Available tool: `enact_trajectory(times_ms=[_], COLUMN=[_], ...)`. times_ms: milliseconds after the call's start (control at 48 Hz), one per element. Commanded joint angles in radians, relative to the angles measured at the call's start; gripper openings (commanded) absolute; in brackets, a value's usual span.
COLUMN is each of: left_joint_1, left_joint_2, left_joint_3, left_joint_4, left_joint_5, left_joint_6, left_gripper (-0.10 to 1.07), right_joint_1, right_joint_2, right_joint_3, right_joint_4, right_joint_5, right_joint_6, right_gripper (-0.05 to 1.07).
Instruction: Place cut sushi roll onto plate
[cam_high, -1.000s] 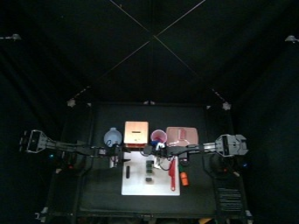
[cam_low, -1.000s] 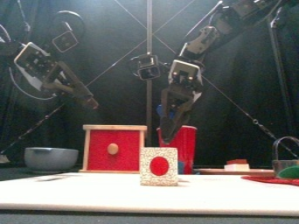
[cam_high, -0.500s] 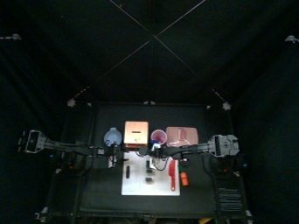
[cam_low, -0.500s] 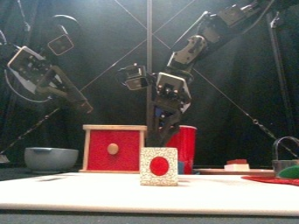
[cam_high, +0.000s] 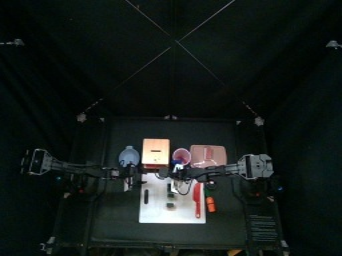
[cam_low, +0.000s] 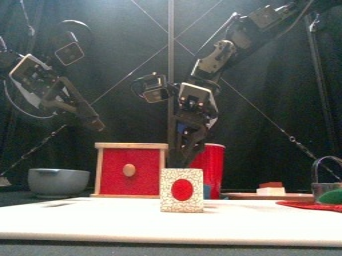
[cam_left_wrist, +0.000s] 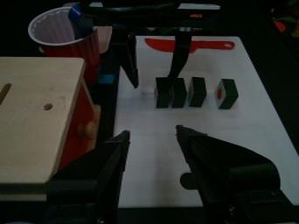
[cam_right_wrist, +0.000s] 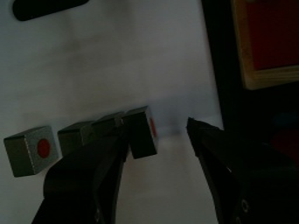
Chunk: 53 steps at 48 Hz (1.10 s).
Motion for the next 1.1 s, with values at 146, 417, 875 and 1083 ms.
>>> enact_trajectory(times_ms=[146,417,875,1083], left_joint_1=[0.002,0.002,0.003,0.002], left_joint_2=[-0.003,-0.002,-0.003,-0.002], left_joint_3=[-0.012,-0.011,-0.012,-0.008], left_joint_4=[-0.003,-0.003,-0.003,-0.025], left_joint_5=[-0.005,-0.005,0.008,0.017], left_joint_6=[0.002,0.002,0.0,0.0], left_gripper=[0.84,0.84,0.84,0.84], right_joint_1=[0.012,0.014,0.02,0.012], right_joint_2=[-0.04,-0.041,-0.041,-0.003], right_joint_3=[-0.02,-0.021,-0.043,-0.046], right_joint_4=[0.005,0.0,-0.002,-0.012], right_joint_5=[0.006,0.005,0.058,0.043], right_joint_6=[-0.002,-0.002,-0.002,-0.003], right_gripper=[0.88,0.88,0.88,0.88])
